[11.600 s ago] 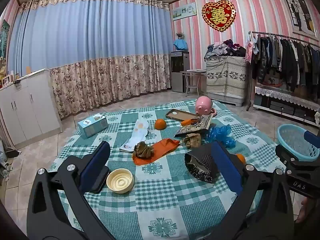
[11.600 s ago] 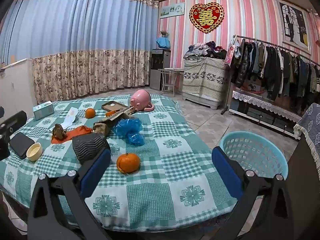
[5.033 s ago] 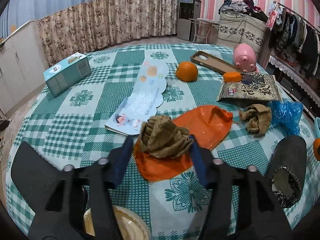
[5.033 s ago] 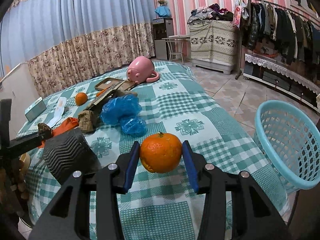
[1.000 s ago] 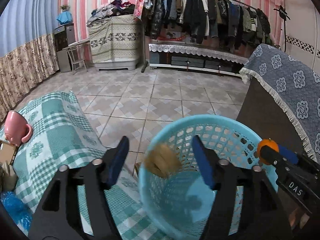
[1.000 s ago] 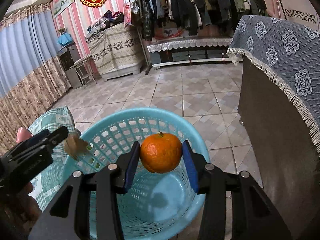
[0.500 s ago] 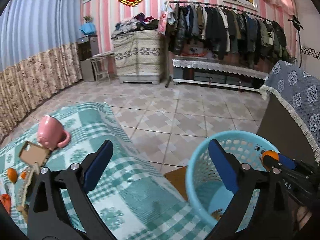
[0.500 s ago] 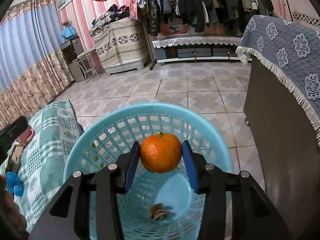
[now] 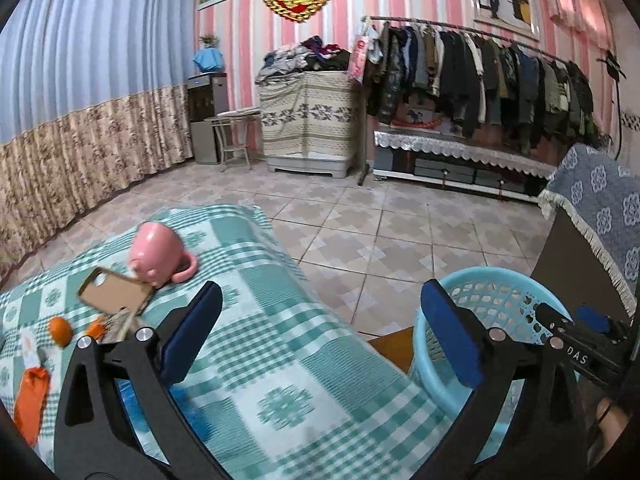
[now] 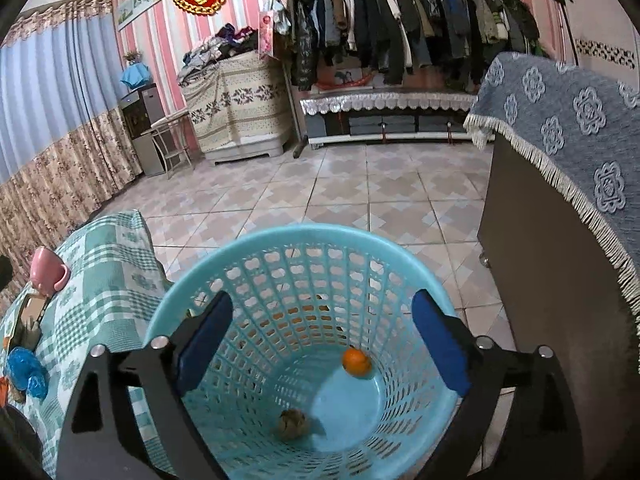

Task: Collect trash
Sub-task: 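Move both open tools back over the table, then grasp the cream round plastic lid with the left tool and lift it, then grasp the black ribbed cylinder with the right tool while the left holds the lid, then release the lid into the blue basket with the left tool while the right releases the black cylinder, then move both open tools back toward the orange bag on the table, then grasp the orange mesh bag with the left tool while the right grasps the blue plastic bag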

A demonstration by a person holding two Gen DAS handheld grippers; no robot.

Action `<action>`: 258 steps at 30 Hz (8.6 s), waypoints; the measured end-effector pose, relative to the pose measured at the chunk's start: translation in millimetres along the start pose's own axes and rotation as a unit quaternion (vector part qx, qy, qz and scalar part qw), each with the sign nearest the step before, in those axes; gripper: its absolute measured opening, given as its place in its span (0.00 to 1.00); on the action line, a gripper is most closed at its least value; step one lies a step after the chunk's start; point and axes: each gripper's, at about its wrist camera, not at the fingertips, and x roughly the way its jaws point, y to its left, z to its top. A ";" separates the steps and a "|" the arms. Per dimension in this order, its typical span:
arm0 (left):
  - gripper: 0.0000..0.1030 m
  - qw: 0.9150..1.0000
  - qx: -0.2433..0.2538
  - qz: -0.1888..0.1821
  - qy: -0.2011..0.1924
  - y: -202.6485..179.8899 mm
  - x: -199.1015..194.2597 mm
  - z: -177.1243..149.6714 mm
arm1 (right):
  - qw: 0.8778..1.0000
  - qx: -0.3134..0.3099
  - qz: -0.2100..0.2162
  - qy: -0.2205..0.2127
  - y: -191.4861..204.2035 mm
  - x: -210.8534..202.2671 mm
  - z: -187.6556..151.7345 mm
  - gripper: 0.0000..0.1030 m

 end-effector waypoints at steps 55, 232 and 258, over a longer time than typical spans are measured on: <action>0.59 0.963 -0.141 0.205 0.106 272.5 -150.1 -209.6 | 0.945 -0.238 0.224 -0.007 217.5 -119.5 -108.9 0.94; 0.95 0.962 -0.127 0.237 0.057 267.4 -133.5 -133.6 | 0.972 -0.157 0.174 0.006 179.8 -67.0 -58.3 0.95; 0.56 0.948 -0.208 0.192 0.145 329.5 -81.0 -166.3 | 0.922 -0.294 0.248 0.036 301.8 -53.3 -112.7 0.95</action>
